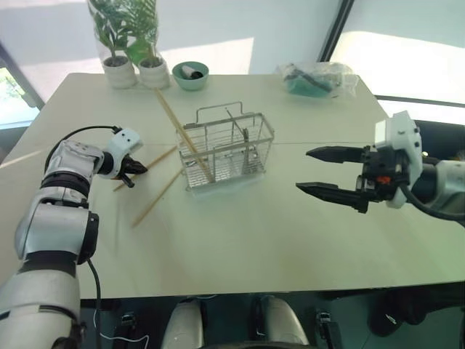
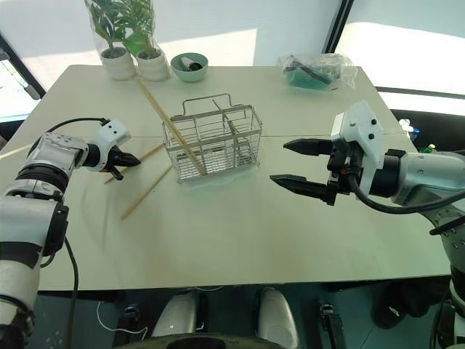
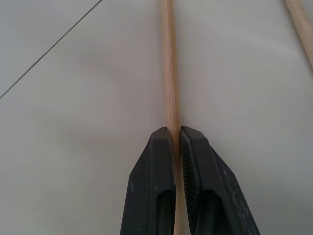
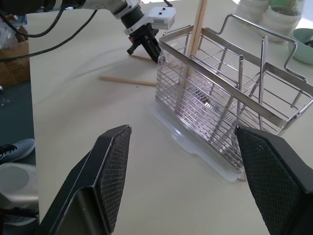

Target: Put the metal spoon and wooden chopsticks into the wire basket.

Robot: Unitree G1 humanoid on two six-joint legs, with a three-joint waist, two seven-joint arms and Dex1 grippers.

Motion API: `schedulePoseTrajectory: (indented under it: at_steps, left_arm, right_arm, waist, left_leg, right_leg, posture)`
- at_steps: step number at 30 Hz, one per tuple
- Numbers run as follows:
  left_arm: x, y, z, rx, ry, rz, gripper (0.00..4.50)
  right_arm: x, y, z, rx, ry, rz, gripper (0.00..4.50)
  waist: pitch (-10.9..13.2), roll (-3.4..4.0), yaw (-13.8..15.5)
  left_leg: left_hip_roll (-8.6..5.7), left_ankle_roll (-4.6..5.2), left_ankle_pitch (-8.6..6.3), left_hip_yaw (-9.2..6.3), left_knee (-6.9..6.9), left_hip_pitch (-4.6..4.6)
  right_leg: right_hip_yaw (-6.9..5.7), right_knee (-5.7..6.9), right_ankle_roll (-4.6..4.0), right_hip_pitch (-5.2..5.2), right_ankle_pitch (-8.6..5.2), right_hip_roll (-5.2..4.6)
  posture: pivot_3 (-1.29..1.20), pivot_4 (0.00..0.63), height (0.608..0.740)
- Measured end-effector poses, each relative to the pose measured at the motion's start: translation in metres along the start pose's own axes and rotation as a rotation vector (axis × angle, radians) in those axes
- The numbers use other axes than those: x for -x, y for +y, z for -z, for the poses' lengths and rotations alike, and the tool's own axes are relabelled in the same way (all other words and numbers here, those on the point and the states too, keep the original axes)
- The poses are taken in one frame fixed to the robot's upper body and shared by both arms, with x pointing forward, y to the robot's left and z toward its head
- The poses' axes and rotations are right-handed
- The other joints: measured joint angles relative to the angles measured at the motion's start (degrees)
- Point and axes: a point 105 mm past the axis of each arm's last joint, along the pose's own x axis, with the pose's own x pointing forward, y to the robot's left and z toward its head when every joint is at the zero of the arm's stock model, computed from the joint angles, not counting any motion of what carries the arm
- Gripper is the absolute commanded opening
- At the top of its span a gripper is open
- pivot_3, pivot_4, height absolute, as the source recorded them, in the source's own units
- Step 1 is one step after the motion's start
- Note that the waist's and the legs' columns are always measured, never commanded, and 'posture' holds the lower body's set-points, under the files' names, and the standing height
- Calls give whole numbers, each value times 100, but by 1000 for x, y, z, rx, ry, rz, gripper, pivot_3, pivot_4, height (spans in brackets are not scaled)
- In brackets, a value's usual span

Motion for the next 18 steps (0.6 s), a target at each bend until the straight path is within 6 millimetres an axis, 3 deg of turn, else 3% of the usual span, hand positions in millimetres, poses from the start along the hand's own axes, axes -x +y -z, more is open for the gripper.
schedulePoseTrajectory:
  at_steps: [8, 11, 13, 15, 18]
  left_arm:
    - [3, 7, 0, 48, -22, -55, 26]
    - [12, 21, -6, 166, -147, -135, 26]
    - [23, 31, -18, 208, -264, -177, 26]
    - [44, 43, -47, 261, -485, -214, 26]
    - [88, 57, -88, 317, -795, -265, 26]
  right_arm:
    - [1, -2, 1, 3, -7, 5, 3523]
    - [2, -4, 5, 5, 6, 16, 3523]
    - [3, -5, 6, 11, 13, 17, 3523]
    - [3, -4, 9, 3, 17, 15, 3523]
    - [3, -3, 11, -4, 18, 18, 3523]
  waist:
    - [0, -1, -1]
    - [4, -7, 8]
    - [6, -10, 11]
    - [11, -19, 26]
    - [11, -20, 15]
  left_leg:
    - [0, 0, 0, 0, 0, -2]
    - [0, 0, 0, -2, -1, -11]
    - [0, 1, -1, -2, -1, -12]
    - [1, 1, -1, -8, -1, -17]
    - [-2, 1, -1, -7, 0, -16]
  right_leg:
    - [0, 0, 1, -2, 0, 0]
    - [-1, -1, 12, -9, 7, 0]
    - [-2, -2, 20, -9, 11, 0]
    - [-7, -4, 21, -7, 12, -2]
    - [-6, -9, 22, 2, 13, -7]
  posture:
    - [0, 150, 717]
    - [0, 150, 717]
    - [0, 150, 717]
    - [0, 150, 717]
    - [0, 150, 717]
